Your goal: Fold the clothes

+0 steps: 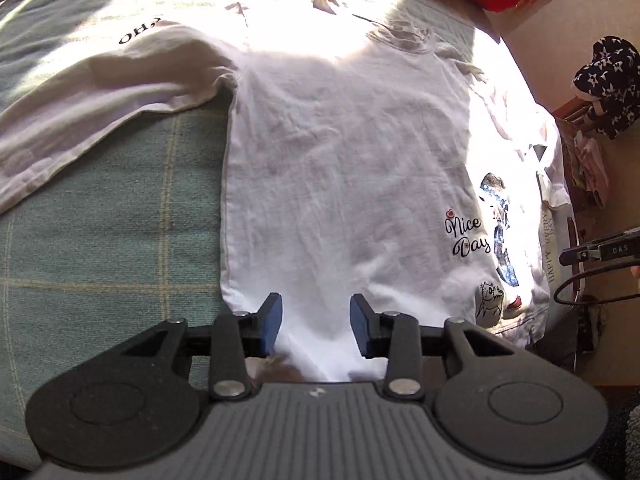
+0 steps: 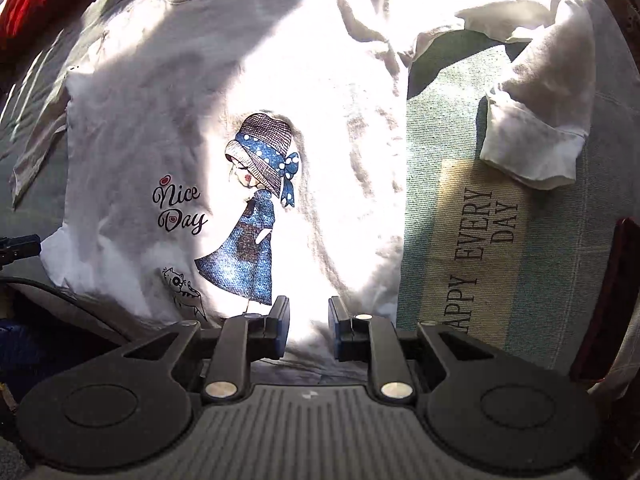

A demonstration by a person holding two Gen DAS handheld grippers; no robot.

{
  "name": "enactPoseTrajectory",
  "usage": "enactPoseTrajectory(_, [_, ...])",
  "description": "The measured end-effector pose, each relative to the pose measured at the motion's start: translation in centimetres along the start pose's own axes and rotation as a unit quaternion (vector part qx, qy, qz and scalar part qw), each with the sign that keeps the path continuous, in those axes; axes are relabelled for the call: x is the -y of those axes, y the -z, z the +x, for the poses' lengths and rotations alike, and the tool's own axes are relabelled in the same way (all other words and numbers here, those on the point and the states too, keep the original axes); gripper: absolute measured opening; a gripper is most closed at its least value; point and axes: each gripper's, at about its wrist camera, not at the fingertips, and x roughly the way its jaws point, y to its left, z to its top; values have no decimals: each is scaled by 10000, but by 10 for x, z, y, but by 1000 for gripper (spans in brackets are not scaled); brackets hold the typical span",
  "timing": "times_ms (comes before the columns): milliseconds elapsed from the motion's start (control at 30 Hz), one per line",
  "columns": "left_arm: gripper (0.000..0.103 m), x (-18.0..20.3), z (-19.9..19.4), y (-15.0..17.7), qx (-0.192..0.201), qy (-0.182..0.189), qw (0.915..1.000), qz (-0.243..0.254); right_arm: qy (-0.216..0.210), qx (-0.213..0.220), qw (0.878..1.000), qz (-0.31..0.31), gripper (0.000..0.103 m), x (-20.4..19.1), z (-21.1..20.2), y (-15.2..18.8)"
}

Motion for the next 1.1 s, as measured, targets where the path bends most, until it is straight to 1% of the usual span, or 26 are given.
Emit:
enactPoseTrajectory(33, [46,7,5,-7,76,127,9998,124,-33,68,9998,-170,24,-12,7,-5])
enactPoseTrajectory(100, [47,18,18,-20,180,349,9987,332,-99,200,9985,-509,24,-34,22,-16])
enactPoseTrajectory(200, [47,29,52,-22,-37,536,9970,566,-258,348,9950,-902,24,-64,48,-20])
enactPoseTrajectory(233, [47,30,61,-19,-162,513,9966,622,-186,385,9939,-1019,24,-71,57,-19])
enactPoseTrajectory(300, [47,23,74,-3,-456,352,9965,606,27,277,9925,-1193,25,-79,78,-14])
enactPoseTrajectory(333, [47,21,75,-2,-488,294,9967,586,90,139,9928,-1187,25,-78,87,-9])
enactPoseTrajectory(400, [47,21,73,-9,-399,257,9970,619,109,-29,9936,-1127,26,-71,96,5])
enactPoseTrajectory(500, [47,21,70,-20,-266,202,9972,669,102,-237,9967,-764,27,-52,88,19])
enactPoseTrajectory(567, [47,21,68,-27,-178,165,9972,703,283,-53,9979,-582,27,-42,76,13])
enactPoseTrajectory(600, [47,21,66,-30,-133,147,9972,720,365,121,9977,-556,27,-39,69,7])
enactPoseTrajectory(667, [48,21,64,-37,-44,110,9971,753,478,657,9954,-516,31,-32,51,-18])
enactPoseTrajectory(700, [49,24,68,-46,43,117,9965,829,496,935,9931,-511,32,-30,45,-34])
enactPoseTrajectory(733, [49,30,76,-58,149,145,9953,944,502,1110,9912,-510,33,-30,42,-46])
enactPoseTrajectory(800, [49,42,95,-83,344,201,9924,1165,352,1521,9865,-493,33,-31,41,-79])
enactPoseTrajectory(833, [49,48,105,-93,407,201,9914,1226,247,1614,9856,-444,33,-30,44,-93])
enactPoseTrajectory(900, [49,57,124,-108,481,171,9909,1249,112,1646,9857,-353,33,-28,53,-108])
enactPoseTrajectory(967, [50,59,133,-111,533,181,9912,1201,74,1568,9871,-305,33,-21,65,-104])
enactPoseTrajectory(1000, [53,59,135,-110,539,200,9915,1163,56,1529,9878,-281,33,-18,70,-103])
enactPoseTrajectory(1033, [56,57,136,-107,557,219,9917,1135,-36,1536,9877,-280,33,-11,72,-94])
enactPoseTrajectory(1100, [58,54,132,-100,526,200,9933,1007,-136,1495,9885,-199,34,2,71,-80])
